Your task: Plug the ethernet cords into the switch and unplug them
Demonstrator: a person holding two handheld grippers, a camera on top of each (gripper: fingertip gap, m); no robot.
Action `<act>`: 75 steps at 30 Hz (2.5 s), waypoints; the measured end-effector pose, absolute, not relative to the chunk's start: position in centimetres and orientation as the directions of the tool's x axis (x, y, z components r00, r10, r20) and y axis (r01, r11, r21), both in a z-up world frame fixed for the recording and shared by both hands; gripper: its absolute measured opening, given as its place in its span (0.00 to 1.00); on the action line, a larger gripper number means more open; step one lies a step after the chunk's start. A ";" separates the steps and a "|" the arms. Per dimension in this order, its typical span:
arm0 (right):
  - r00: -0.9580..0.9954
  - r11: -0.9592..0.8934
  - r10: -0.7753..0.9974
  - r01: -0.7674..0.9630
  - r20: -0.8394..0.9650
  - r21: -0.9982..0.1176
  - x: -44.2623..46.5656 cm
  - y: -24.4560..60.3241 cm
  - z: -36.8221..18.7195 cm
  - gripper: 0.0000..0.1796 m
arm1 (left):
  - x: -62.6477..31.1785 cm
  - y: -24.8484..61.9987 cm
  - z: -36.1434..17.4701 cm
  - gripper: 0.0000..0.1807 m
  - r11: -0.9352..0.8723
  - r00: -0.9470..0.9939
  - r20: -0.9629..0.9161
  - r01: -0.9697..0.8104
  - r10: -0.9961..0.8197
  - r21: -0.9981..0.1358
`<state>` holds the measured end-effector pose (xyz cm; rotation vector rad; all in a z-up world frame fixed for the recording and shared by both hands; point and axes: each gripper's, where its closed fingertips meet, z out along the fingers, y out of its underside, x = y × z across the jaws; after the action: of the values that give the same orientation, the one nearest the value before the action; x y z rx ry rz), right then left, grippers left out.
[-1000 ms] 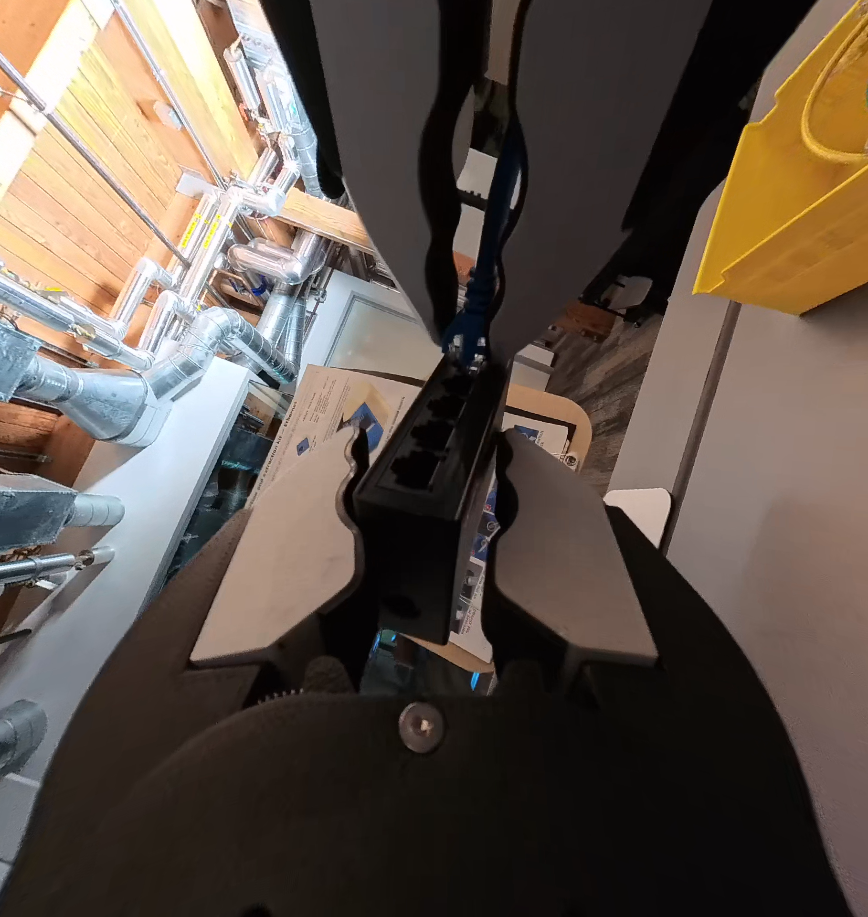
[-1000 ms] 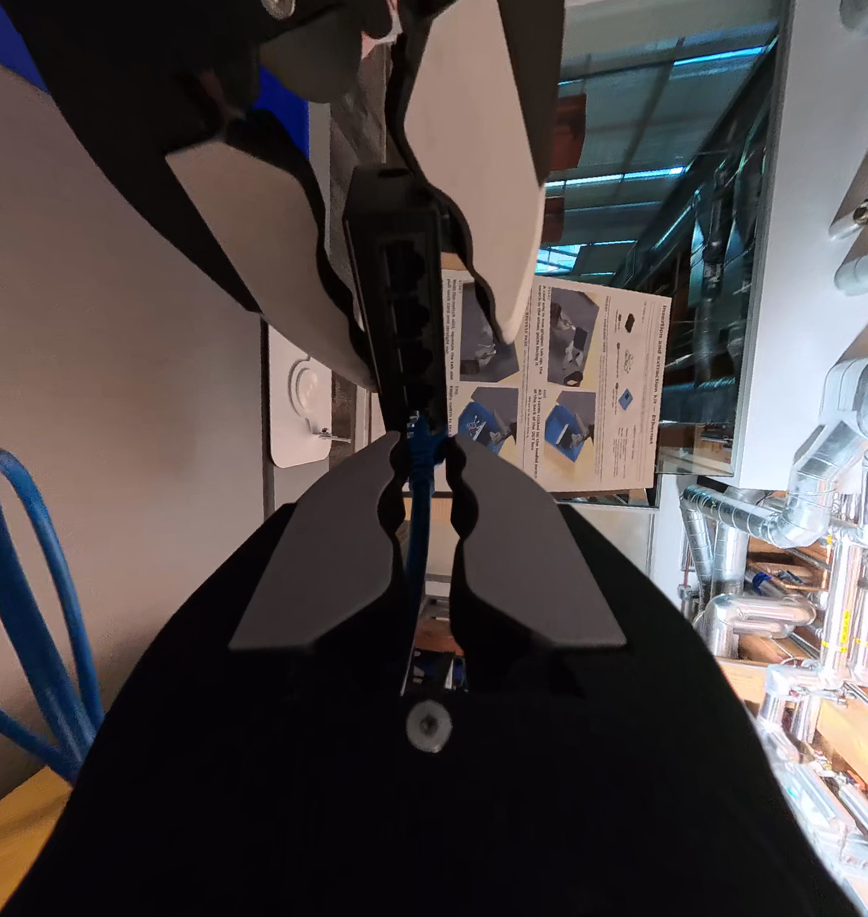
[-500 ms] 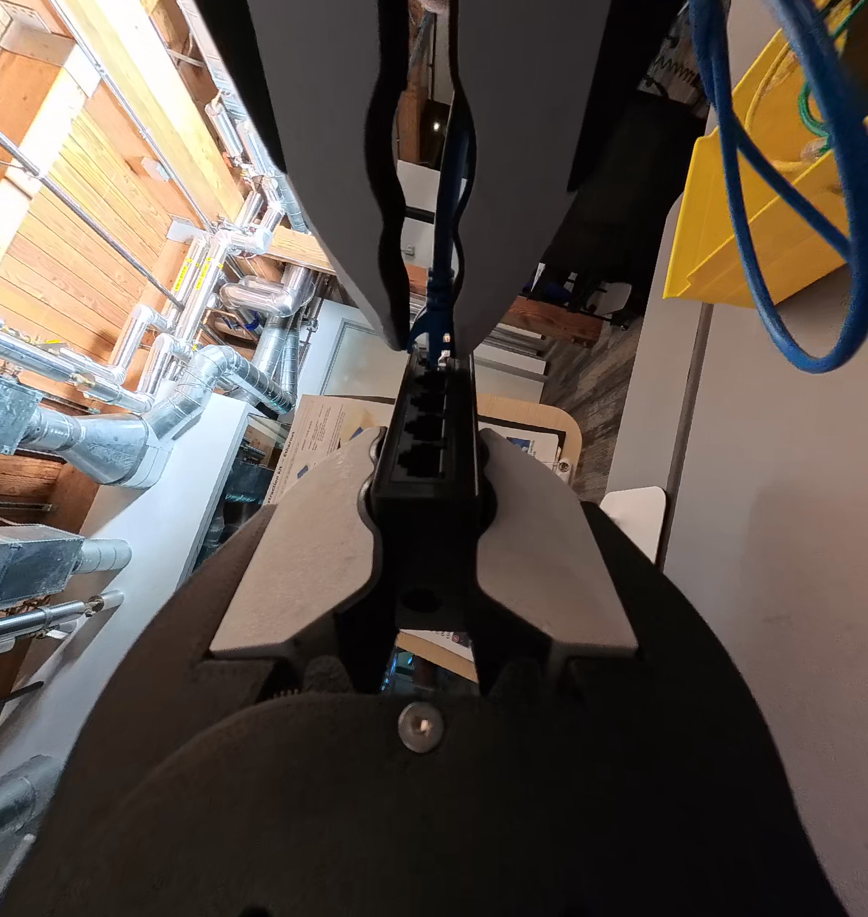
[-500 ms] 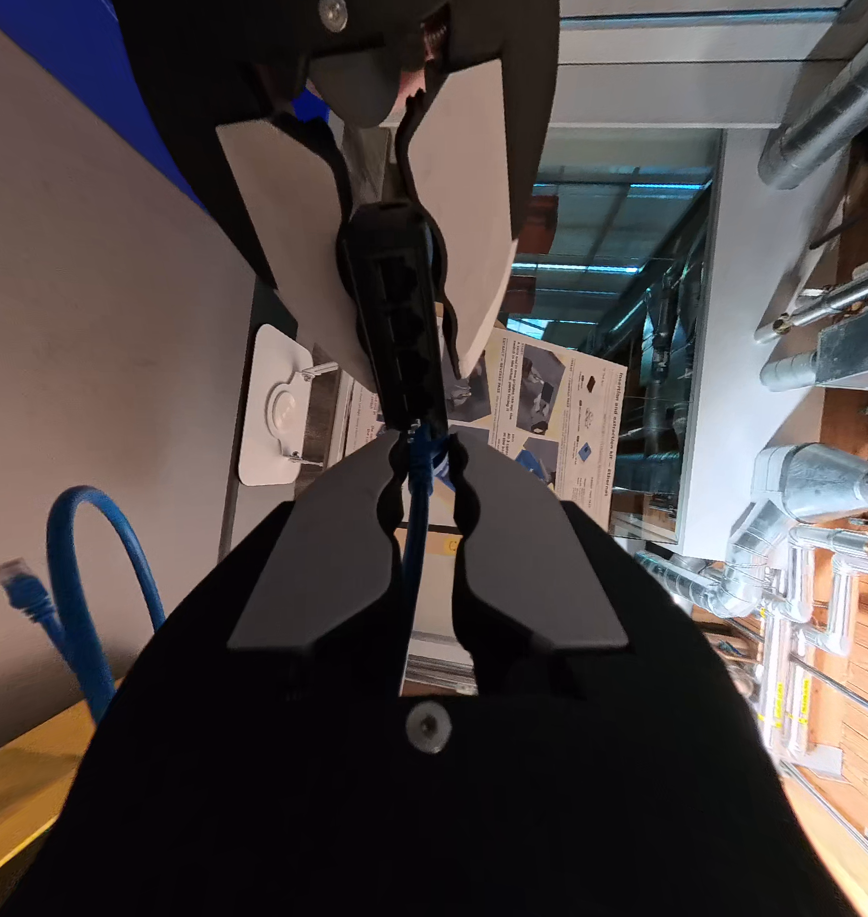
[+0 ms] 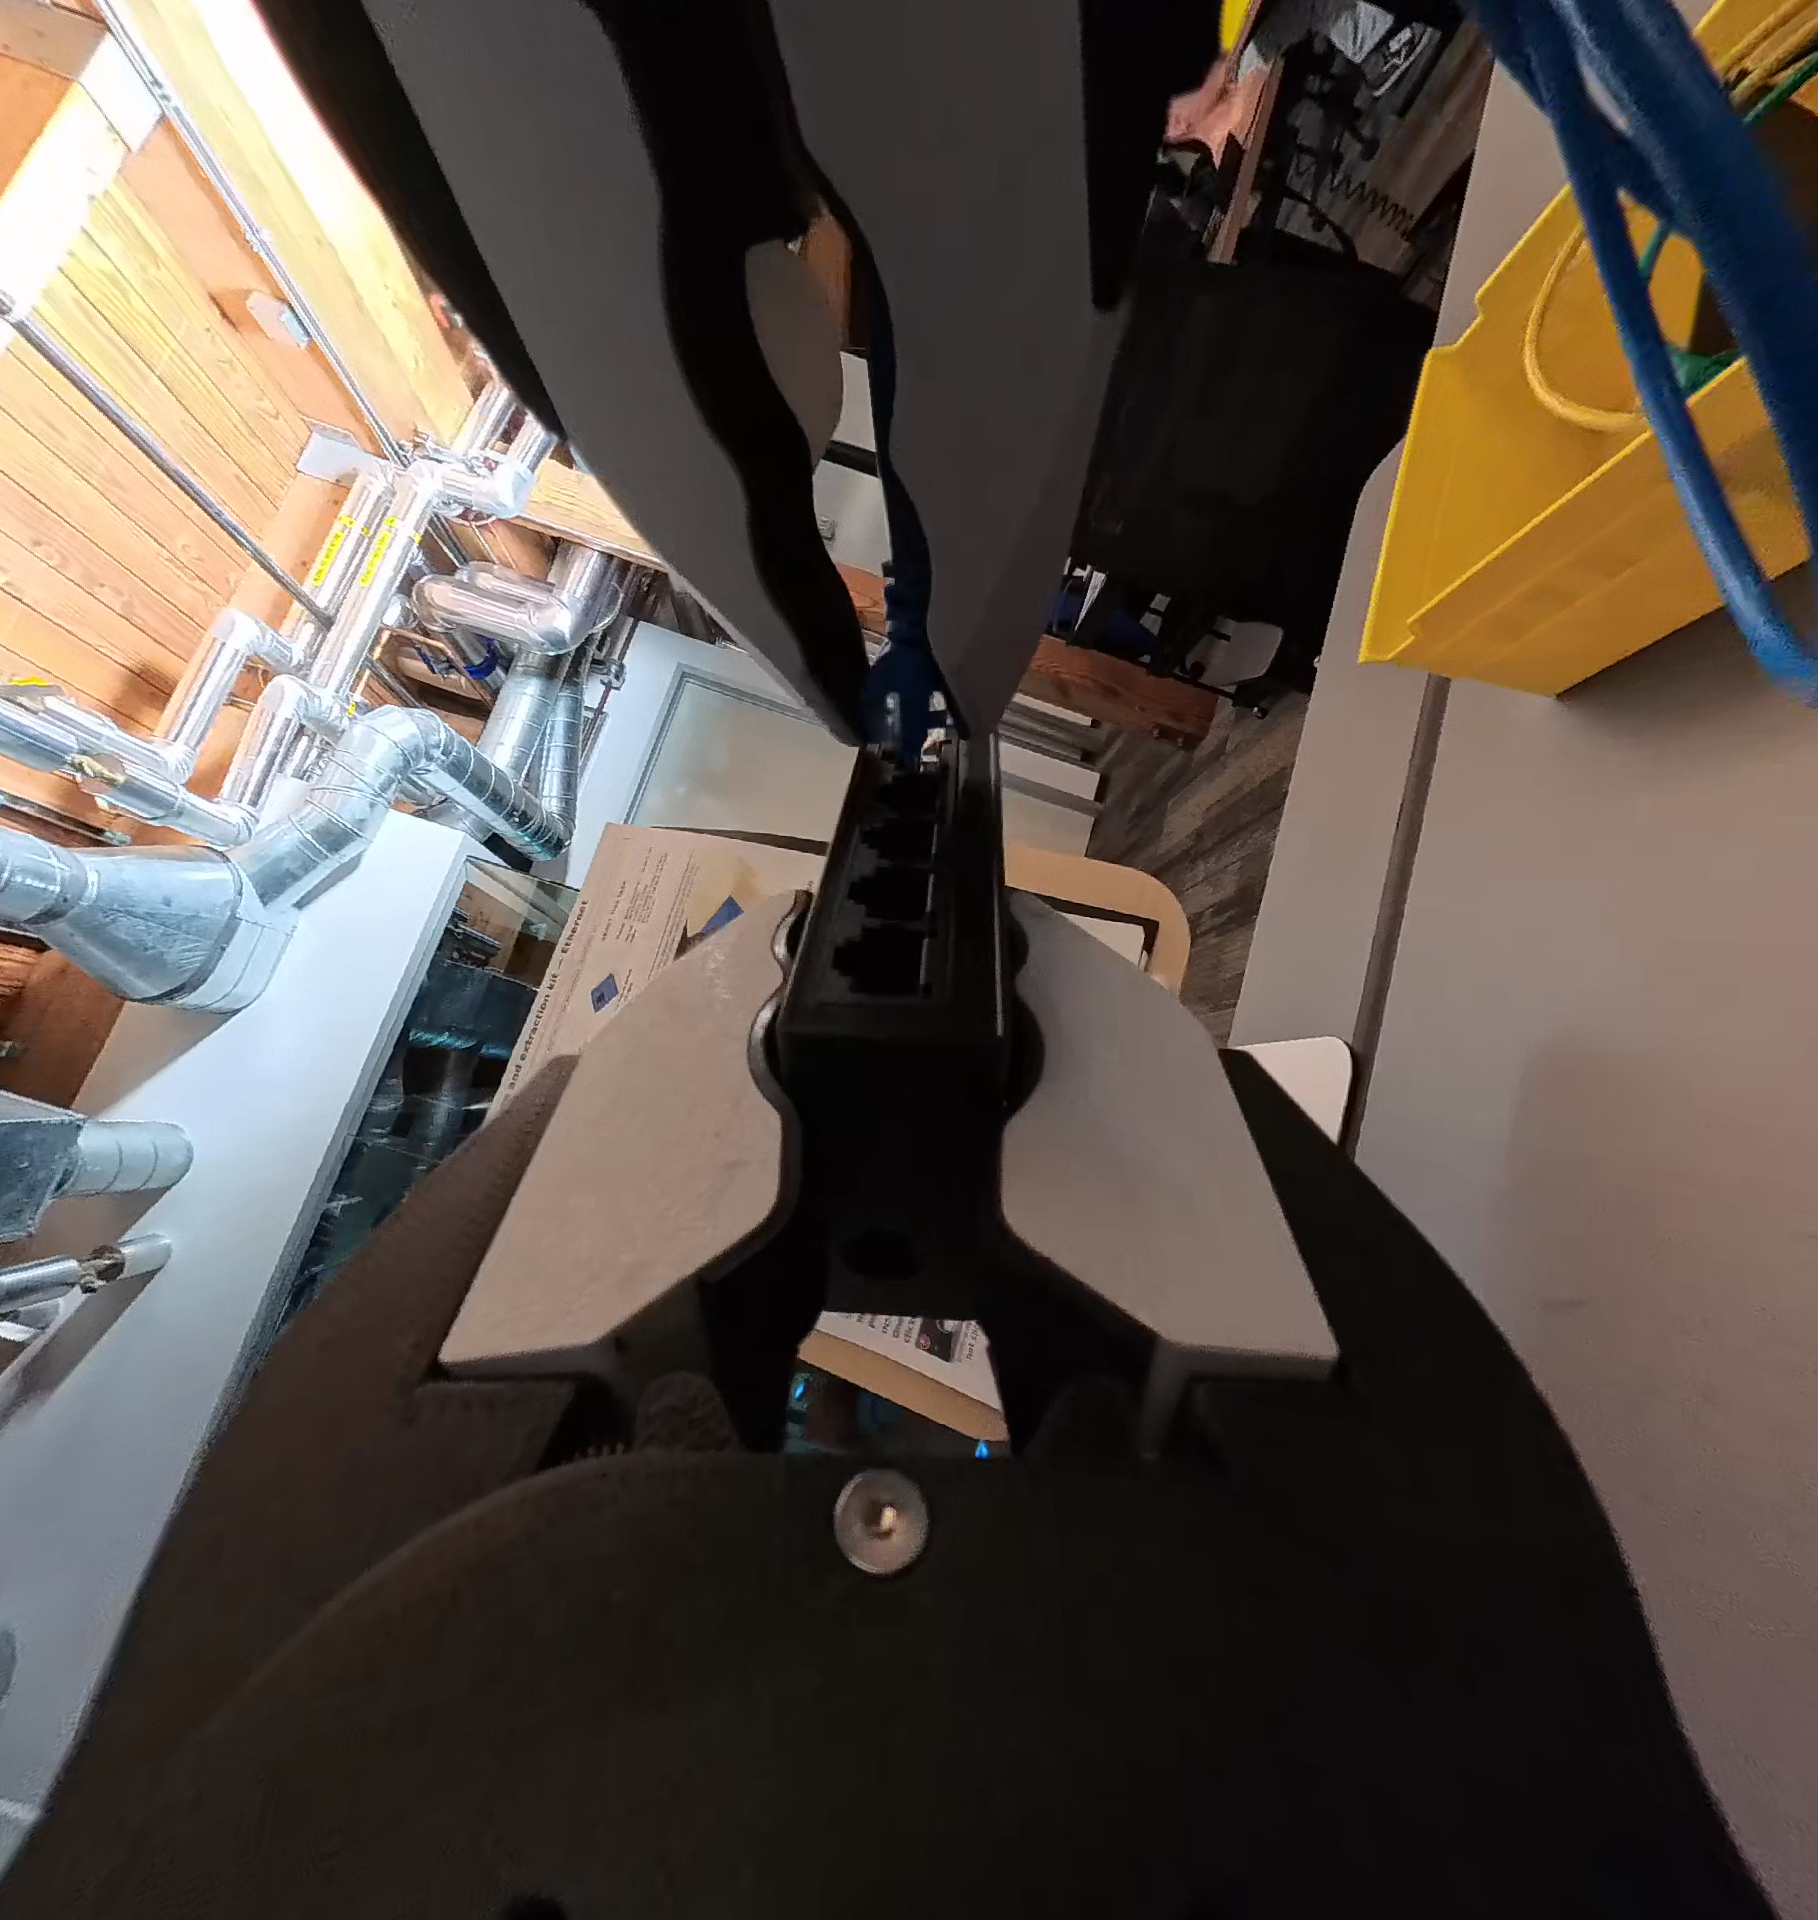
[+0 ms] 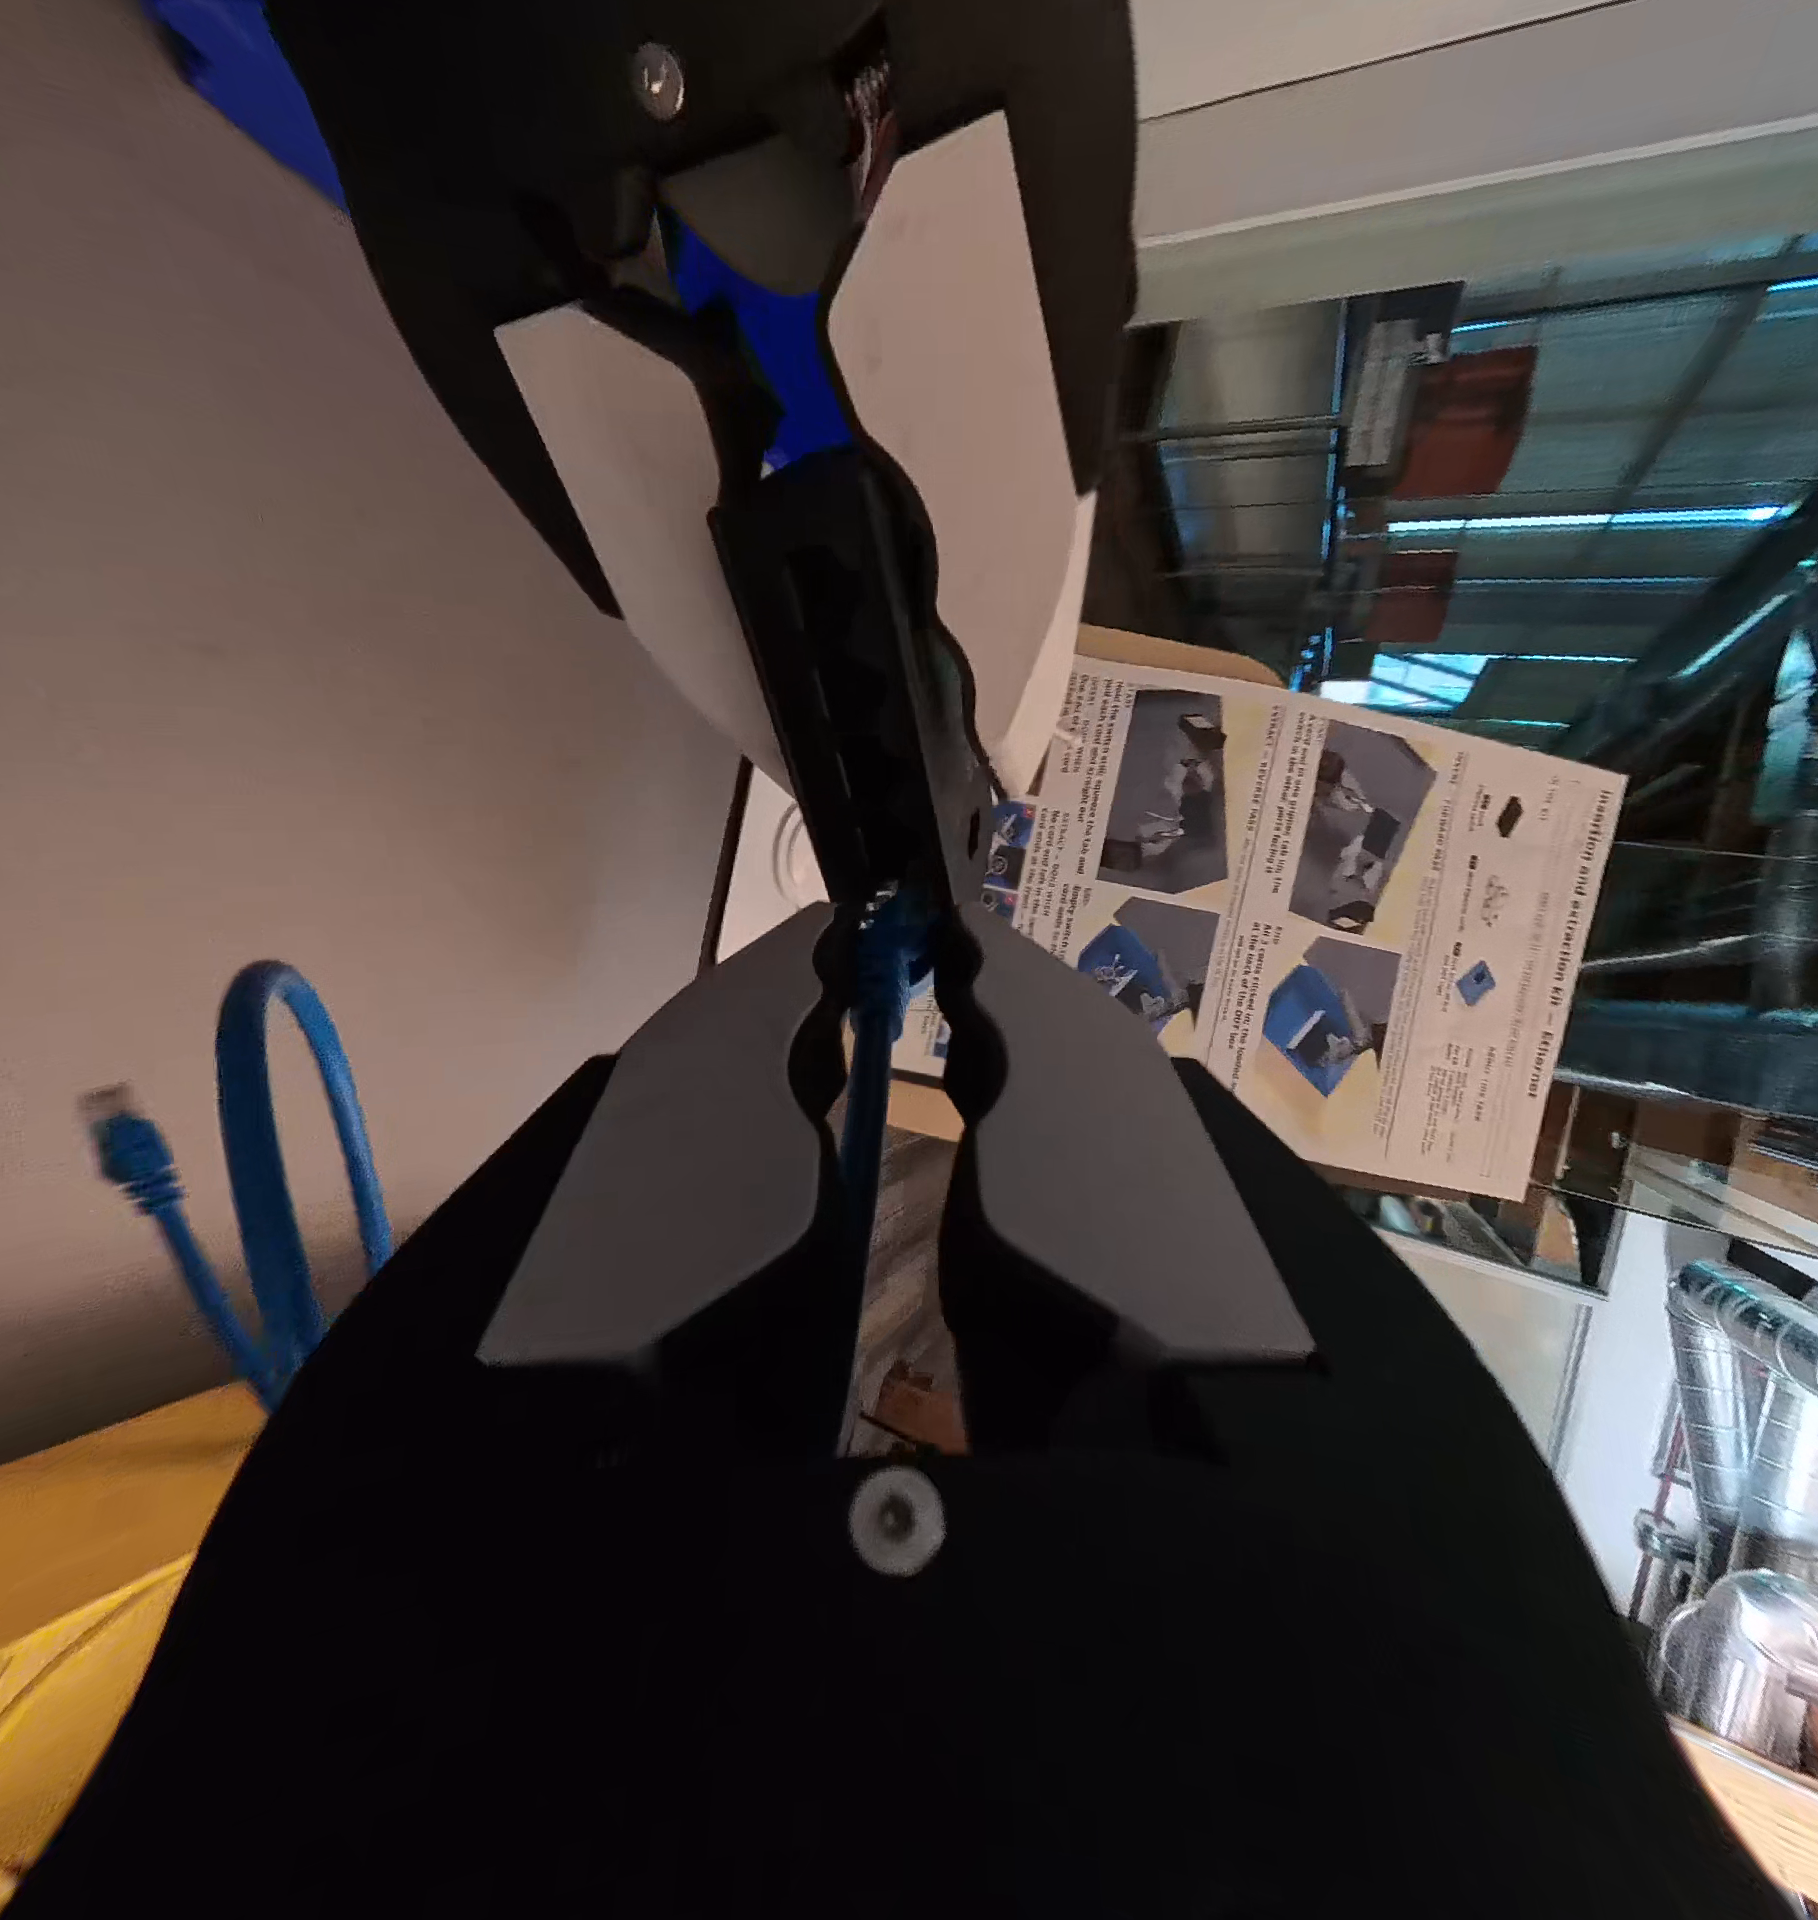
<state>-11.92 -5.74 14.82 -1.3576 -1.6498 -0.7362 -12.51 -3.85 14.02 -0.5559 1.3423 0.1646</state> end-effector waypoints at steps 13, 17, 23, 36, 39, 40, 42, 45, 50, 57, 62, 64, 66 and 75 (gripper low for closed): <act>-0.095 0.122 0.734 0.992 0.672 0.007 -10.6 -4.6 13.2 0.09 | -11.3 -2.5 12.0 0.17 0.819 0.189 -0.916 -0.410 -0.354 -0.402; -0.102 0.110 0.766 0.994 0.635 0.027 -10.1 -4.6 12.5 0.09 | -10.9 -2.5 11.2 0.17 0.811 0.171 -0.902 -0.395 -0.396 -0.431; -0.089 0.083 0.821 0.996 0.564 0.036 -9.1 -5.2 11.2 0.10 | -9.9 -3.0 10.0 0.17 0.799 0.116 -0.887 -0.393 -0.447 -0.454; -0.065 0.086 0.853 0.996 0.518 -0.017 -8.3 -7.0 10.8 0.10 | -9.1 -4.3 9.4 0.18 0.809 0.080 -0.883 -0.370 -0.462 -0.456; -0.078 0.081 0.861 0.997 0.503 0.016 -8.1 -7.4 10.6 0.10 | -8.8 -4.6 9.2 0.18 0.811 0.068 -0.883 -0.368 -0.465 -0.456; -0.081 0.081 0.856 0.996 0.511 0.021 -8.0 -7.4 10.6 0.10 | -8.8 -4.6 9.3 0.18 0.810 0.073 -0.884 -0.371 -0.462 -0.454; -0.073 0.082 0.843 0.997 0.533 0.006 -8.2 -7.3 11.0 0.10 | -9.0 -4.4 10.0 0.17 0.797 0.121 -0.878 -0.376 -0.464 -0.473; -0.041 0.101 0.753 0.993 0.657 -0.053 -9.5 -6.1 13.1 0.08 | -10.1 -3.7 12.2 0.20 0.792 0.286 -0.866 -0.359 -0.410 -0.493; -0.082 0.123 0.681 0.992 0.728 -0.003 -10.7 -6.0 13.8 0.08 | -10.6 -3.7 12.7 0.20 0.823 0.333 -0.877 -0.340 -0.348 -0.455; -0.042 0.124 0.657 0.991 0.752 -0.054 -10.8 -5.7 13.4 0.08 | -11.1 -2.9 12.9 0.19 0.827 0.318 -0.915 -0.423 -0.246 -0.370; -0.069 0.120 0.685 0.993 0.725 -0.019 -10.7 -5.4 13.1 0.09 | -11.2 -2.5 12.7 0.20 0.823 0.299 -0.928 -0.454 -0.221 -0.342; -0.081 0.112 0.699 0.994 0.711 0.004 -10.6 -5.2 12.9 0.09 | -11.2 -2.1 12.6 0.20 0.816 0.295 -0.927 -0.461 -0.232 -0.350; -0.099 0.106 0.715 0.994 0.692 0.033 -10.5 -5.0 12.6 0.09 | -11.2 -1.9 12.3 0.20 0.813 0.281 -0.930 -0.467 -0.238 -0.349; -0.082 0.072 0.872 0.997 0.483 0.038 -11.1 -7.8 9.9 0.08 | -15.9 4.3 15.1 0.18 0.623 0.478 -0.874 -0.658 -0.088 -0.423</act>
<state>-11.08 -7.83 9.95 -1.8642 -2.0236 -0.5213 -15.88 4.31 15.08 -0.8523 1.0340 0.4050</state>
